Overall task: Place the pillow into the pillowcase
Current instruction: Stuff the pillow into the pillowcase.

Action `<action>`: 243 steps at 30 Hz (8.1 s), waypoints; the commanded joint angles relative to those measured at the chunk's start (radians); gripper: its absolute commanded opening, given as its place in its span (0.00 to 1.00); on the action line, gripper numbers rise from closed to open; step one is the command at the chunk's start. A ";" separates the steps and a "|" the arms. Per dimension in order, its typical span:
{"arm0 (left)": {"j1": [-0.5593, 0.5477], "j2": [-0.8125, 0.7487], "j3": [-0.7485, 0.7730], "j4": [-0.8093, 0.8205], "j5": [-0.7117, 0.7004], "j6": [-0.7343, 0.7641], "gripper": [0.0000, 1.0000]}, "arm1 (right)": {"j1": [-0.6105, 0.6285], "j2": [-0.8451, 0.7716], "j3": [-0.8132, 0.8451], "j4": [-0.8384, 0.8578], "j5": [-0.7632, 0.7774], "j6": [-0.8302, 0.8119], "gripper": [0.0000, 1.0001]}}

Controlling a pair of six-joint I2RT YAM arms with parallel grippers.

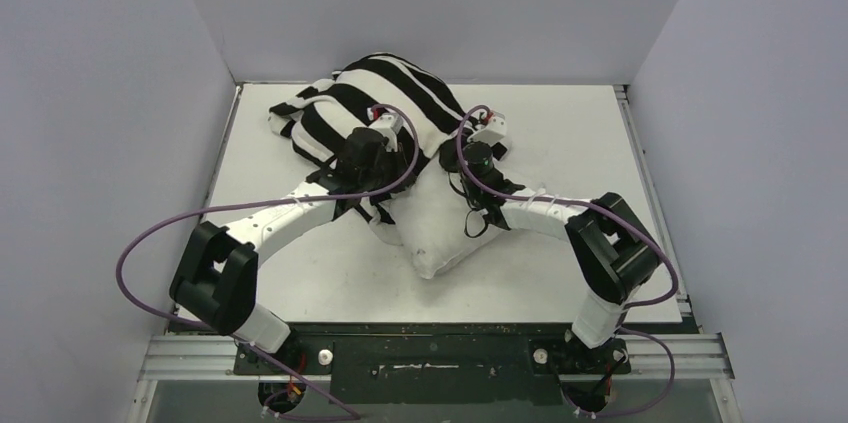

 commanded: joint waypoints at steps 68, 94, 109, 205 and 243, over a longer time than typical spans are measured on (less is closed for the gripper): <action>0.281 0.129 -0.479 0.884 0.106 -0.393 0.09 | 0.108 -0.082 -0.042 0.126 -0.410 -0.509 0.00; -0.103 -0.363 -0.552 0.295 -0.036 -0.374 0.00 | 0.113 0.307 0.182 0.472 -0.075 -0.141 0.00; -0.107 -0.444 -0.584 0.260 -0.168 -0.322 0.32 | 0.145 0.075 -0.099 0.400 -0.128 -0.179 0.60; 0.011 0.192 0.416 0.125 -0.146 0.261 0.01 | -0.222 -0.045 0.002 0.264 -1.005 -0.083 0.00; 0.007 -0.020 0.213 0.271 0.151 -0.121 0.44 | -0.233 -0.224 -0.142 0.078 -0.369 -0.170 0.68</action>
